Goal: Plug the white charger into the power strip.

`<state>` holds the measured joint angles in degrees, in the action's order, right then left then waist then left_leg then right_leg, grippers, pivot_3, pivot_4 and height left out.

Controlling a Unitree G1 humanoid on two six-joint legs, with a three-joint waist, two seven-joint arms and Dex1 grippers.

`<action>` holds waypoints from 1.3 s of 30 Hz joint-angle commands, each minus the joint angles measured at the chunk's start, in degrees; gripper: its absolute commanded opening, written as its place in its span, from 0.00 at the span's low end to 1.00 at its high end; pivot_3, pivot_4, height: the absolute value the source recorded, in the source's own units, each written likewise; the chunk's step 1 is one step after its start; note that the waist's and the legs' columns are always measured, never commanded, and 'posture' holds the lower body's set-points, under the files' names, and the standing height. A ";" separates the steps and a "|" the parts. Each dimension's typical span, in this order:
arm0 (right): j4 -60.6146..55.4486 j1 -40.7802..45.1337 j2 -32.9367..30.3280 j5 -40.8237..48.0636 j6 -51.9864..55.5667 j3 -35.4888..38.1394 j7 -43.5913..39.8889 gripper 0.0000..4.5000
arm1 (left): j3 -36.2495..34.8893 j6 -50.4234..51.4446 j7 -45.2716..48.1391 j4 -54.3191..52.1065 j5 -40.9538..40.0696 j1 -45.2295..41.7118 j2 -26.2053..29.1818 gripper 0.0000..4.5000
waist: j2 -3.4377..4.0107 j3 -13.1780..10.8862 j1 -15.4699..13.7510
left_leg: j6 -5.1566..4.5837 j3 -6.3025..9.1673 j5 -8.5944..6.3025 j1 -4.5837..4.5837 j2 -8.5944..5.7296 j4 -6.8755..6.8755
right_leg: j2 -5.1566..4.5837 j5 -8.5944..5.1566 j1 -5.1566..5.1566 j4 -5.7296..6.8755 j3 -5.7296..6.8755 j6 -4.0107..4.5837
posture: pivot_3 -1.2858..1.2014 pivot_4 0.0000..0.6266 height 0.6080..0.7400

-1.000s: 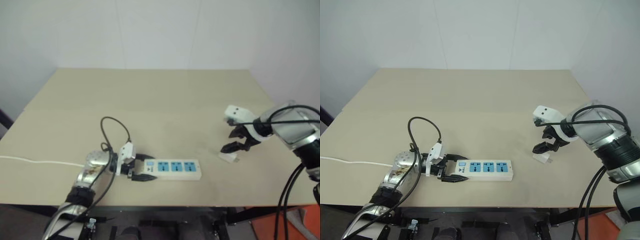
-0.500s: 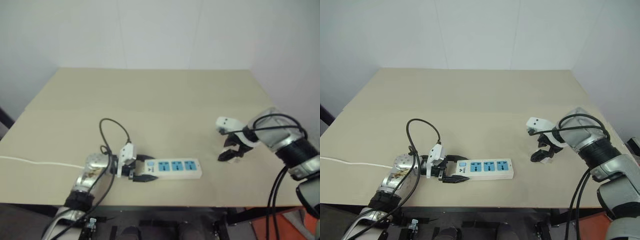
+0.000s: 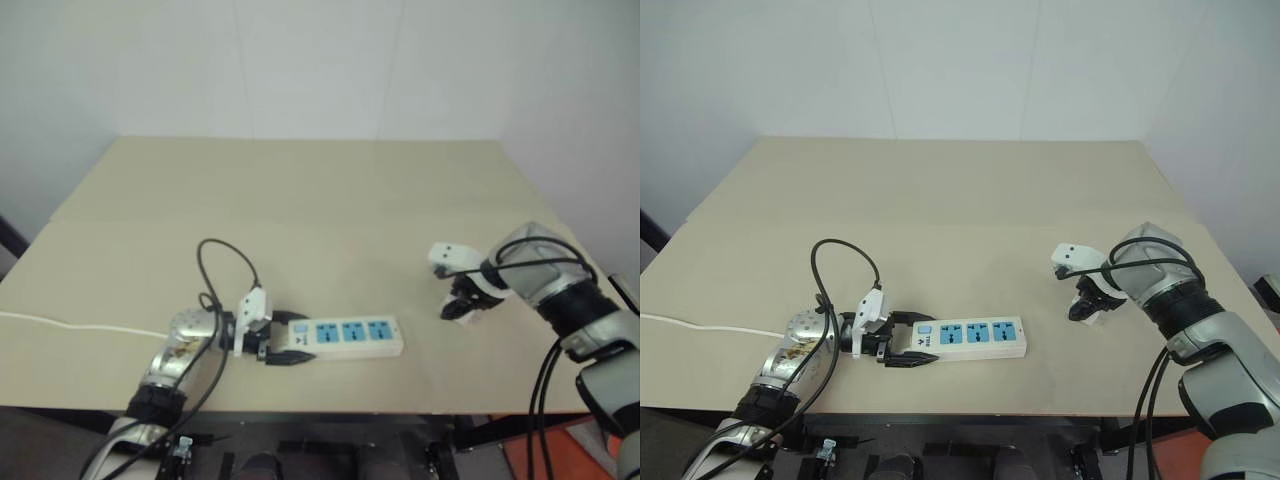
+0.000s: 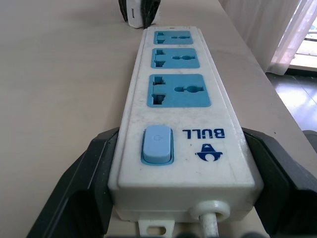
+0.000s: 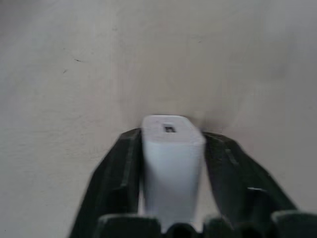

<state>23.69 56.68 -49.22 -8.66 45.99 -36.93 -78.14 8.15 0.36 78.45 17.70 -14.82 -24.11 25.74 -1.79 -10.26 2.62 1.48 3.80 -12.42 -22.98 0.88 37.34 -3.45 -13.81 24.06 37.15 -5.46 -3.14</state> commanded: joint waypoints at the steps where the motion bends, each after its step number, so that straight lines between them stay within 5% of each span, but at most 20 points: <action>1: -1.07 -1.31 0.57 0.04 0.47 1.34 -1.15 0.24 | 0.94 0.63 0.06 -0.18 0.20 0.22 0.52 0.73 | 0.00 0.01 0.00 | 0.00 0.00 0.00 0.02 0.00 0.00 | 0.00 0.00 -0.02 0.00 0.00 0.00 | 0.52 0.24 1.00; 7: -1.63 2.43 4.00 5.16 -0.50 12.66 3.07 0.24 | 1.17 0.30 -0.07 1.21 0.55 -0.62 0.38 0.73 | 0.02 0.02 0.25 | 0.00 -0.01 0.00 0.04 0.00 0.00 | 0.00 0.03 0.00 0.04 -0.02 0.03 | 0.52 0.24 1.00; 11: -2.75 5.51 10.99 16.46 -2.62 30.14 9.87 0.24 | 1.85 -0.08 0.63 2.32 0.97 -1.27 0.57 0.73 | 0.05 0.00 0.08 | 0.00 0.00 0.01 0.04 -0.01 -0.01 | 0.00 0.05 0.01 0.07 -0.04 0.04 | 0.52 0.24 1.00; 17: -18.46 -7.15 20.95 27.97 -7.21 42.67 17.13 0.24 | 2.71 -2.88 3.08 5.12 0.55 -3.52 0.08 0.73 | -0.12 0.17 -0.47 | 0.00 0.21 0.00 -0.05 -0.01 -0.06 | -0.01 0.05 -0.08 -0.04 0.19 0.03 | 0.52 0.24 1.00; 29: -32.77 -22.91 29.00 40.52 -7.81 39.78 17.75 0.24 | 3.38 -15.44 4.37 14.50 2.80 -5.27 -2.71 0.73 | 0.13 0.29 -0.35 | 0.00 0.24 0.01 0.20 -0.04 0.04 | -0.01 0.07 -0.41 -0.02 0.20 0.02 | 0.52 0.24 1.00; 39: -29.86 -28.65 33.24 37.42 -20.10 32.57 16.66 0.24 | 3.93 -14.98 6.24 15.38 2.99 -5.21 -2.32 0.73 | 0.19 0.33 -0.03 | 0.00 0.25 0.01 0.73 -0.02 -0.08 | 0.02 0.01 -0.90 -0.10 0.20 -0.04 | 0.52 0.24 1.00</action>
<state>-6.12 28.07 -16.34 29.28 28.79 -4.00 -61.73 10.37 -14.91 83.56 32.31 -13.24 -29.90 23.43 -1.61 -9.93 2.60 1.48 4.05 -12.41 -22.25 0.86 37.25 -3.43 -13.80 23.16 37.05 -5.25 -3.18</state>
